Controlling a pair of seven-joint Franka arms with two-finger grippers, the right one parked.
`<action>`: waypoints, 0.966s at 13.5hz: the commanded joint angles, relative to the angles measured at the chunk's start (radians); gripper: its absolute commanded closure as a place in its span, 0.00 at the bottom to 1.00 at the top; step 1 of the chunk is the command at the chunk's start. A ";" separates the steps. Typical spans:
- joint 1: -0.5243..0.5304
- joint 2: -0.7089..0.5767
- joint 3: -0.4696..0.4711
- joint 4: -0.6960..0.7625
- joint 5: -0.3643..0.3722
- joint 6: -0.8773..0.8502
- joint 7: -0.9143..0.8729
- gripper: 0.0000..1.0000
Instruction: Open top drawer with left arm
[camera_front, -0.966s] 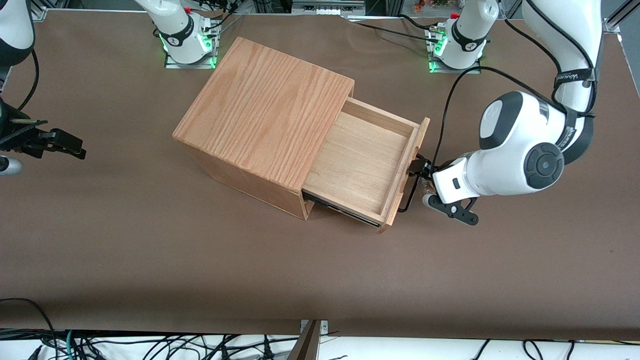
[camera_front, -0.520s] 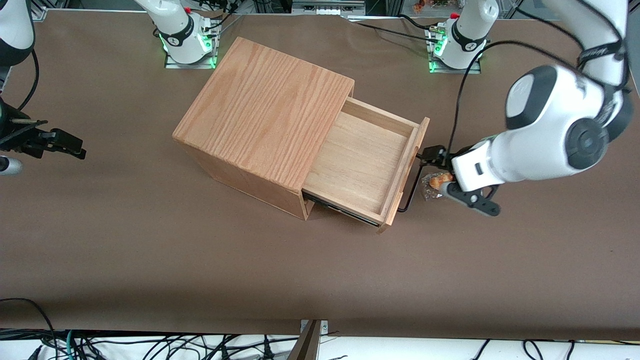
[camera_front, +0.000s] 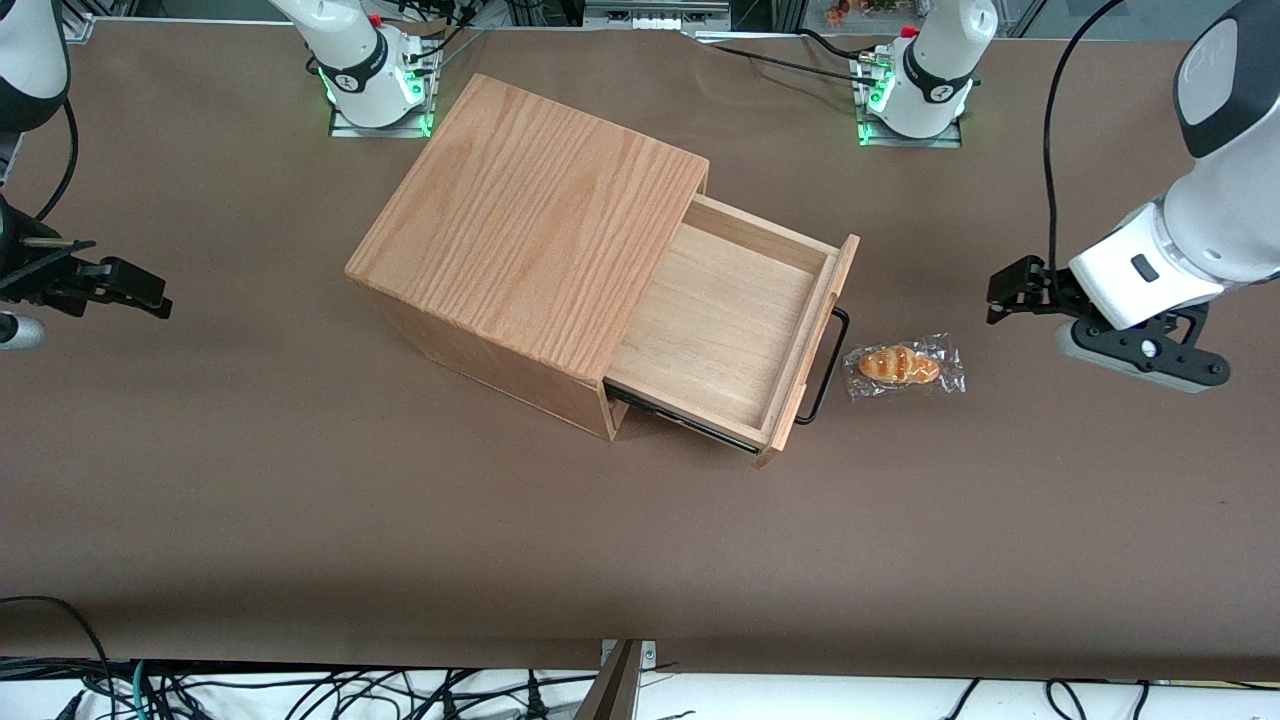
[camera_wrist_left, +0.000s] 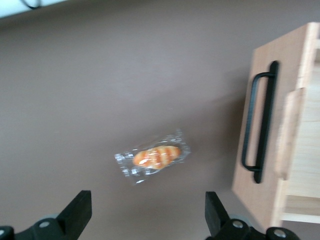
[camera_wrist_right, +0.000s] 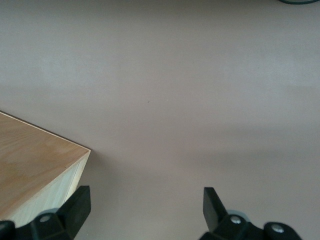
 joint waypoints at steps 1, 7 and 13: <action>-0.002 -0.037 -0.006 -0.006 0.059 -0.064 -0.011 0.00; 0.062 -0.189 0.017 -0.221 -0.026 0.081 -0.017 0.00; 0.064 -0.286 0.017 -0.385 -0.029 0.152 -0.049 0.00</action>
